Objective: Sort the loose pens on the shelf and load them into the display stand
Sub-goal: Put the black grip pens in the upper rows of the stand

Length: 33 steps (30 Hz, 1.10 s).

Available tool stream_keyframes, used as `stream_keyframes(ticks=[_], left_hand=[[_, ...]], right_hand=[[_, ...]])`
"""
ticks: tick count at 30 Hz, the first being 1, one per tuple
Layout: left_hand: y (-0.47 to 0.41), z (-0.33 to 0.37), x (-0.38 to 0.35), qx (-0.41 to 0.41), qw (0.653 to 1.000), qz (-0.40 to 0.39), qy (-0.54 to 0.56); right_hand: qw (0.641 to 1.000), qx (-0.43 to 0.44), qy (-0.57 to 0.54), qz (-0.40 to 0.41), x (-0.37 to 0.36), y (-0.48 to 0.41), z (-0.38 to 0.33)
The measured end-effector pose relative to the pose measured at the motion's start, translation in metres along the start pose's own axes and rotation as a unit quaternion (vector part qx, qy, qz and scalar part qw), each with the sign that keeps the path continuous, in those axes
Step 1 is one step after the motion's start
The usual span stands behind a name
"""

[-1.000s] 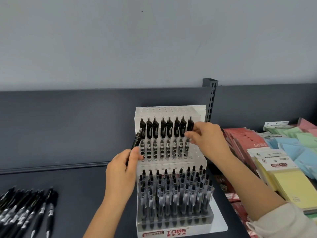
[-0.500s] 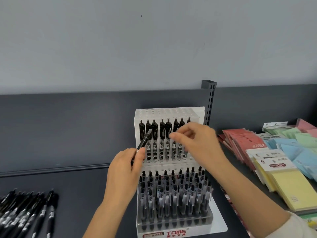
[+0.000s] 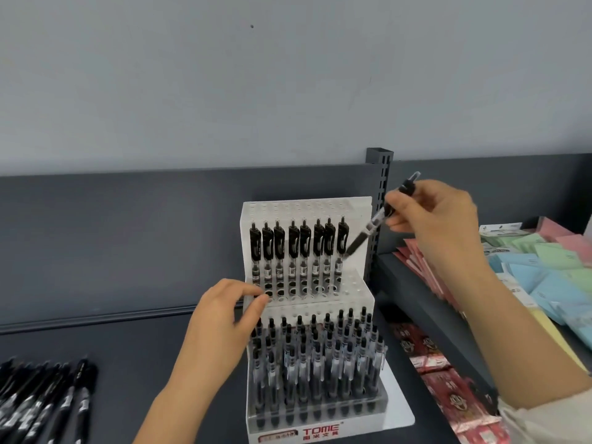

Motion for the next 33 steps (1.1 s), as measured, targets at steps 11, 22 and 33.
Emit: stream_keyframes(ticks=[11, 22, 33], left_hand=[[-0.001, -0.009, -0.003, 0.021, 0.999, 0.026, 0.042], [0.0, -0.009, 0.001, 0.012, 0.999, 0.036, 0.027], [0.094, -0.09, 0.107, 0.135, 0.959, 0.16, -0.189]], right_hand=[[0.97, 0.043, 0.21, -0.114, -0.041, -0.009, 0.03], [0.948, 0.023, 0.277, -0.157, -0.049, -0.002, 0.045], [0.941, 0.14, 0.081, -0.296, -0.111, 0.121, -0.046]])
Point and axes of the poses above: each hand's wrist, its own y-axis away from the middle knuckle, its own x-axis out of the back of the hand, z = x × y, the point moved 4 cm from there along -y, towards the middle knuckle
